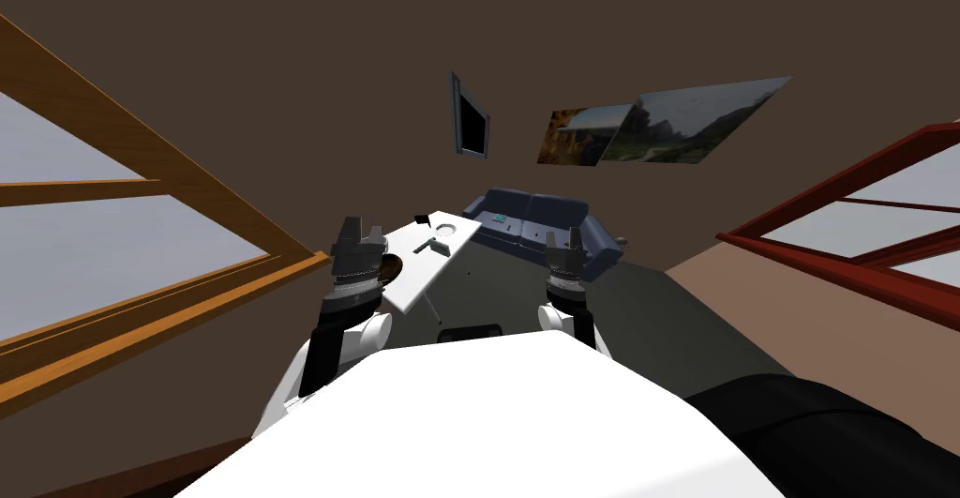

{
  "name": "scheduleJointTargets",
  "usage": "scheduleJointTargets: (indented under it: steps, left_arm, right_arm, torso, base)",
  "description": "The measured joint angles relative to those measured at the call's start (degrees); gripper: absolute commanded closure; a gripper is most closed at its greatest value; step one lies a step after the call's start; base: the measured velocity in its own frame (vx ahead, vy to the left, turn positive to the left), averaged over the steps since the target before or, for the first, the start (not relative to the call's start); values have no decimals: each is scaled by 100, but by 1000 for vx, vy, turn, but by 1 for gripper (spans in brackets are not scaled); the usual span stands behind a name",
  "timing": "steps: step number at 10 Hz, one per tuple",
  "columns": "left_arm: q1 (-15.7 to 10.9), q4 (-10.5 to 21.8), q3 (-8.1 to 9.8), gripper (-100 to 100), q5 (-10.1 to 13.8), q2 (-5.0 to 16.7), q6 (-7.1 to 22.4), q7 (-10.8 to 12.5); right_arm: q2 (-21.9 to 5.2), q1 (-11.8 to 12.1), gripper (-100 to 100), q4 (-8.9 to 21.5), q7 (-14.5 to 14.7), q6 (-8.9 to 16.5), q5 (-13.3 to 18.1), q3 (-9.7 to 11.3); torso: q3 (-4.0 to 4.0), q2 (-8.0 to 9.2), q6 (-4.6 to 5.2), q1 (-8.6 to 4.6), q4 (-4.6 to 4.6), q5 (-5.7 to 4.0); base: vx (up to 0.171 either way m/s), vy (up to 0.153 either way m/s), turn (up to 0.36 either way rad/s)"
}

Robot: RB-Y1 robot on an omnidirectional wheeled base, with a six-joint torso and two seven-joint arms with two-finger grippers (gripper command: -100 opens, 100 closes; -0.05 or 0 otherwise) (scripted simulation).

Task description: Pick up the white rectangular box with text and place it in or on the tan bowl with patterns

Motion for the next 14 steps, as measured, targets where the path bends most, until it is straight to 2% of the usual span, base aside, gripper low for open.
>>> scheduleJointTargets:
  steps: [5,8,12,14]
  left_arm:
    - [-202,252,131,-100,267,538,658,-68]
    - [-338,389,155,-100,372,705,1080,-149]
    - [-455,505,241,-100,578,997,1680,-238]
    - [-598,633,313,-100,699,1180,2027,-289]
  right_arm:
    - [0,0,0,0,0,0,0,0]
    - [0,0,0,0,0,0,0,0]
    - [0,0,0,0,0,0,0,0]
    - [0,0,0,0,0,0,0,0]
  torso:
    - [-7,-12,1,-8,-3,-2]
    - [-6,-10,0,-5,-3,-1]
    - [-7,-12,0,-7,-3,-2]
    - [-8,-13,0,-7,-3,-2]
  base:
    - [24,-23,-18]
    - [25,-18,-19]
    - [30,-19,-17]
    - [33,-26,-22]
